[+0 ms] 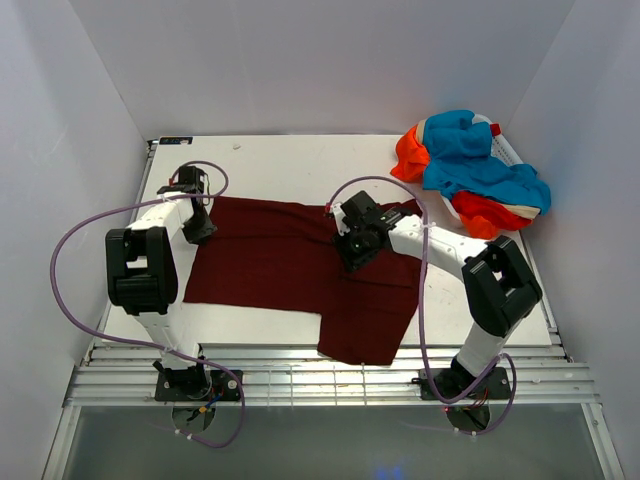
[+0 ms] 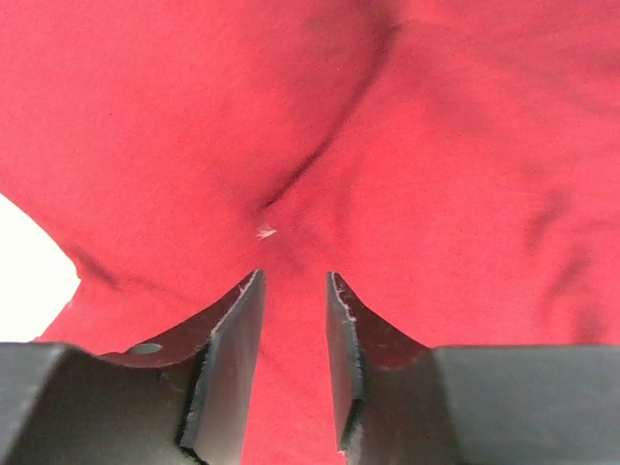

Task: Fold and stack the t-shirts
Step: Fold the tshirt

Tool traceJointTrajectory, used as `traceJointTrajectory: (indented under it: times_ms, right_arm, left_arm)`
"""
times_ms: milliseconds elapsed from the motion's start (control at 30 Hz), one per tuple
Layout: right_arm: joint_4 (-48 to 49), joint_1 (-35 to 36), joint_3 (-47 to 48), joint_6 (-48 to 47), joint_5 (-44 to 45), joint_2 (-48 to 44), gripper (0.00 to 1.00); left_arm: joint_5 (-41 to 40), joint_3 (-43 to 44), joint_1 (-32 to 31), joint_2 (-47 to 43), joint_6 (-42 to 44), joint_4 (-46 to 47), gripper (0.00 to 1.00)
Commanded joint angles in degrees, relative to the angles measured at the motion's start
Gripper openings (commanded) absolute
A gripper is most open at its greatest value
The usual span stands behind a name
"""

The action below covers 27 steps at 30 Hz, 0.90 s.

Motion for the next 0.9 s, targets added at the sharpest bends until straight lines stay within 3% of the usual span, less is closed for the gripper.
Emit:
traceJointTrajectory:
  times_ms: [0, 67, 233, 300, 600, 867]
  right_arm:
    - [1.30, -0.32, 3.80, 2.22, 10.78, -2.57, 0.37]
    - [1.04, -1.64, 4.06, 3.81, 13.90, -1.95, 0.35]
    - [2.09, -6.11, 3.01, 6.89, 19.01, -0.02, 0.12]
    - [2.35, -7.44, 2.92, 7.07, 20.15, 1.38, 0.09]
    - [3.59, -13.68, 5.99, 5.58, 20.77, 7.27, 0.08]
    - [3.32, -17.63, 8.98, 4.87, 20.15, 11.23, 0.08]
  left_arm:
    - [-2.14, 2.65, -0.29, 0.14, -0.50, 1.11, 0.09]
    - [-3.02, 3.36, -0.29, 1.02, -0.94, 1.29, 0.06]
    - [-2.41, 6.51, -0.29, 2.69, -1.91, 2.16, 0.00]
    - [-0.66, 7.49, -0.29, 3.39, -2.17, 2.43, 0.00]
    - [9.79, 6.00, -0.29, 1.38, -4.28, 8.49, 0.00]
    - [12.79, 4.07, -0.29, 1.20, -5.43, 10.07, 0.00]
